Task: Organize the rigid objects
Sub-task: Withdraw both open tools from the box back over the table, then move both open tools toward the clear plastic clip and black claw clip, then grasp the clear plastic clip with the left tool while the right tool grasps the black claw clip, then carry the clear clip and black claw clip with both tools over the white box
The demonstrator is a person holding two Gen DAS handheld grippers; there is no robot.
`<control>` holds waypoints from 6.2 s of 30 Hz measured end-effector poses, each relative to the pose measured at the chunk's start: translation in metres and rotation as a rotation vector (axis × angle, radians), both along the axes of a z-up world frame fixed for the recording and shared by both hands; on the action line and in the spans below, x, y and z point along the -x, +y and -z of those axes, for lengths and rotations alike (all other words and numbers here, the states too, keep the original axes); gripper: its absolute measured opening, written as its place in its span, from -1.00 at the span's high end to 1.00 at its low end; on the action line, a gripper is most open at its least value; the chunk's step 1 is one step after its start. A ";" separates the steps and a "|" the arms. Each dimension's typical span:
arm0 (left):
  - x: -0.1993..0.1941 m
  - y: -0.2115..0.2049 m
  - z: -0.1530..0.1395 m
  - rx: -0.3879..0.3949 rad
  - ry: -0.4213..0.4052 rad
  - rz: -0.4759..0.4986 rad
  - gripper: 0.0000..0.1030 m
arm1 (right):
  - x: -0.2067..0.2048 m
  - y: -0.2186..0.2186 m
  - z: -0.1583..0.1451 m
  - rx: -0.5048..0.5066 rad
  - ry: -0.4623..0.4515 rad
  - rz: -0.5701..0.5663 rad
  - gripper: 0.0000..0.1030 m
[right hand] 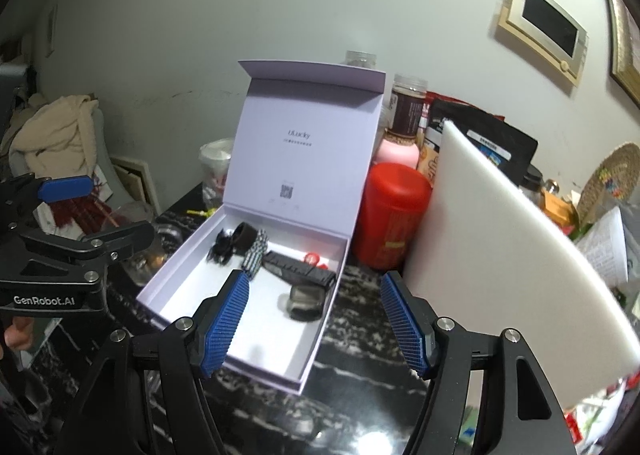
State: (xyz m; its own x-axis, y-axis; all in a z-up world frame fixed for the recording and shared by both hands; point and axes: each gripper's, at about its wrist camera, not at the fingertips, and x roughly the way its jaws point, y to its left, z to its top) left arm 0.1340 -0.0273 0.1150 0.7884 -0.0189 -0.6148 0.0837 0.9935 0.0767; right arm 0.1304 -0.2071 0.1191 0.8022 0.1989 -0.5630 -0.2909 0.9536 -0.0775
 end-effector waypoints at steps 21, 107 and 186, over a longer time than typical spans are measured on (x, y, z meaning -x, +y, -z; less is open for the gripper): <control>0.070 0.005 0.037 0.011 0.050 0.035 -0.99 | 0.070 0.006 0.039 -0.044 0.043 -0.016 -0.34; 0.038 0.014 0.172 0.039 0.235 0.124 -0.50 | 0.048 0.029 0.174 0.007 0.311 -0.127 0.27; 0.100 -0.018 0.085 0.041 0.090 0.154 -0.50 | 0.119 -0.006 0.105 -0.164 0.228 -0.111 0.44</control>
State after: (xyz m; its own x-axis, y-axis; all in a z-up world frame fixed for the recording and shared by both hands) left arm 0.0337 -0.0456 0.0300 0.7159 -0.1618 -0.6792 0.2397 0.9706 0.0215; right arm 0.0111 -0.2128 0.0145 0.6269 0.3817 -0.6791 -0.3862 0.9094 0.1546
